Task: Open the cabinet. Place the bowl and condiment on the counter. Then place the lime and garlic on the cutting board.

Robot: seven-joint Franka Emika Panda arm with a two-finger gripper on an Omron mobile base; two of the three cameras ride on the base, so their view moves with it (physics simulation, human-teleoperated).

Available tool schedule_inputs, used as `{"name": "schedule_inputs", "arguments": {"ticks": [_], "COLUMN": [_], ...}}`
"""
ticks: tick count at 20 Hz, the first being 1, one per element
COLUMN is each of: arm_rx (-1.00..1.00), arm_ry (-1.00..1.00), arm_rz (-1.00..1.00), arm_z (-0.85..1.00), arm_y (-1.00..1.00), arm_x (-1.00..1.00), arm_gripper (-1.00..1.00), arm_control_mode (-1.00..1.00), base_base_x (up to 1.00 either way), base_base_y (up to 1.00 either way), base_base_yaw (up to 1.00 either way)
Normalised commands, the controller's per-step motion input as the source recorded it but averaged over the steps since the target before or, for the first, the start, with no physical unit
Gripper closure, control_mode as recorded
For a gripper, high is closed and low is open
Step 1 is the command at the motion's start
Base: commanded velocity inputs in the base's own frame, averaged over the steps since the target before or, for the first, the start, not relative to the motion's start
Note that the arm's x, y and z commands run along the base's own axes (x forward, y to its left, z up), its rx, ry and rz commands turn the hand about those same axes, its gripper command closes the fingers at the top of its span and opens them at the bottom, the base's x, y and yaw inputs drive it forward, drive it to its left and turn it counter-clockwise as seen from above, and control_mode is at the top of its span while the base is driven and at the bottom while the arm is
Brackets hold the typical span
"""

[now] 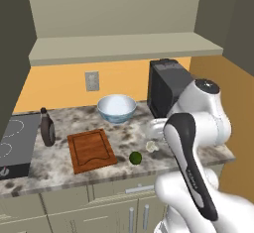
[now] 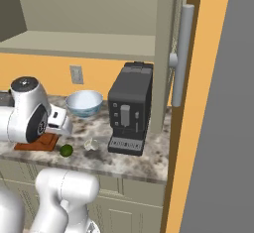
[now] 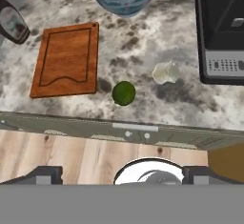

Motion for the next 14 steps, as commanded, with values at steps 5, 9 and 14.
{"name": "schedule_inputs", "arguments": {"ticks": [5,9,14], "arm_rx": [-0.18,-0.10,-0.07], "arm_ry": [0.00,-0.06,-0.02], "arm_rz": [0.00,0.08,0.11], "arm_z": [-0.18,-0.37,-0.35], "arm_y": [0.14,0.03,0.00], "arm_x": [0.27,0.02,0.05], "arm_gripper": [-1.00,-1.00,-1.00], "arm_control_mode": [-1.00,-1.00,-1.00], "base_base_x": [0.00,0.00,0.00], "base_base_y": [0.00,0.00,0.00], "base_base_yaw": [0.00,0.00,0.00]}}
